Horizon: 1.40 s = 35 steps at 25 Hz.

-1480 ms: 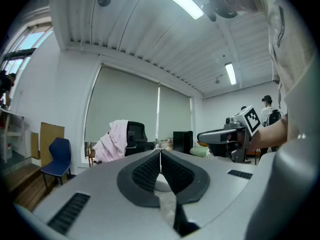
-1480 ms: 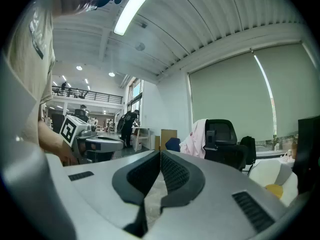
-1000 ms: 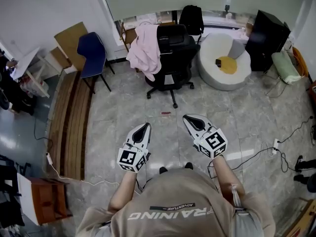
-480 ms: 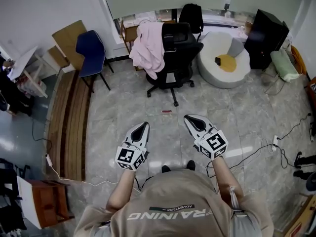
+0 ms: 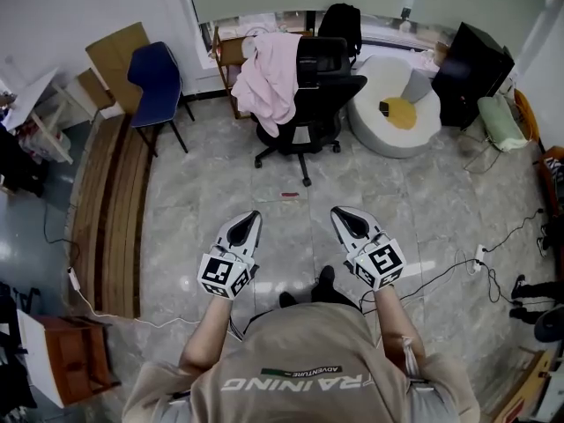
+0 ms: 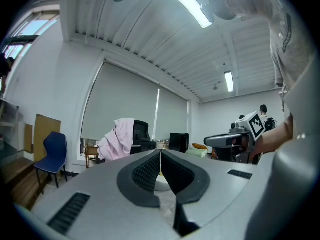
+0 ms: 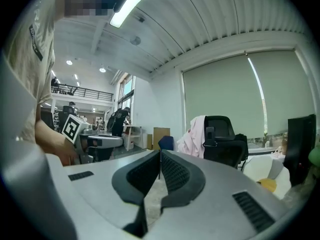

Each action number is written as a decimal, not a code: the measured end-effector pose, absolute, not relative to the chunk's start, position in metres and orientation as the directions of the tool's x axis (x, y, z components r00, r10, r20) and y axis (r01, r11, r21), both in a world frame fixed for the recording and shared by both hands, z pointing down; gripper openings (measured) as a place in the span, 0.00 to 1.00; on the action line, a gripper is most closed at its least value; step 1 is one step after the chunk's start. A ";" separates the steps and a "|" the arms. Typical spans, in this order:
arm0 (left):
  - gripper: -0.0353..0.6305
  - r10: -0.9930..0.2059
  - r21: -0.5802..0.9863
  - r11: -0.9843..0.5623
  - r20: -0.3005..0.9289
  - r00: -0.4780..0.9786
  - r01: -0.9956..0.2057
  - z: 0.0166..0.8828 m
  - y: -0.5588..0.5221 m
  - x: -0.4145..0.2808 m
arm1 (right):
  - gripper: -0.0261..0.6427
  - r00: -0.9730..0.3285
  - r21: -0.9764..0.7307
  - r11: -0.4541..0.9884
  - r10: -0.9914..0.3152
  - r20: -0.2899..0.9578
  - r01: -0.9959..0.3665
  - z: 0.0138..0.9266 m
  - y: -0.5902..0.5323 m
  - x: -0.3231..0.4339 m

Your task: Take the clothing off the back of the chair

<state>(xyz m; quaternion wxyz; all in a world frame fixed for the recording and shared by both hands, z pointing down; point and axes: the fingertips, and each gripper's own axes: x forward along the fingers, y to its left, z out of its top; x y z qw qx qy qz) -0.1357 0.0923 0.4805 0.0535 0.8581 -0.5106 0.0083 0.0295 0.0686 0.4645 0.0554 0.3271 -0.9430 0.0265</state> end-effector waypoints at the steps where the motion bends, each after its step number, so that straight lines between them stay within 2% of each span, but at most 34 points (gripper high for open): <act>1: 0.08 -0.877 0.090 -0.469 0.068 0.475 -0.879 0.481 0.090 -0.139 | 0.09 -0.780 -0.015 0.784 -0.614 0.119 -0.620 0.463 0.064 0.028; 17: 0.08 -0.917 0.062 -0.384 0.094 0.388 -0.921 0.488 -0.010 -0.155 | 0.09 -0.846 -0.011 0.849 -0.525 0.095 -0.528 0.470 -0.063 -0.002; 35: 0.08 -0.940 0.064 -0.321 0.101 0.326 -0.945 0.494 -0.151 -0.129 | 0.09 -0.877 -0.025 0.880 -0.471 0.090 -0.475 0.475 -0.216 0.013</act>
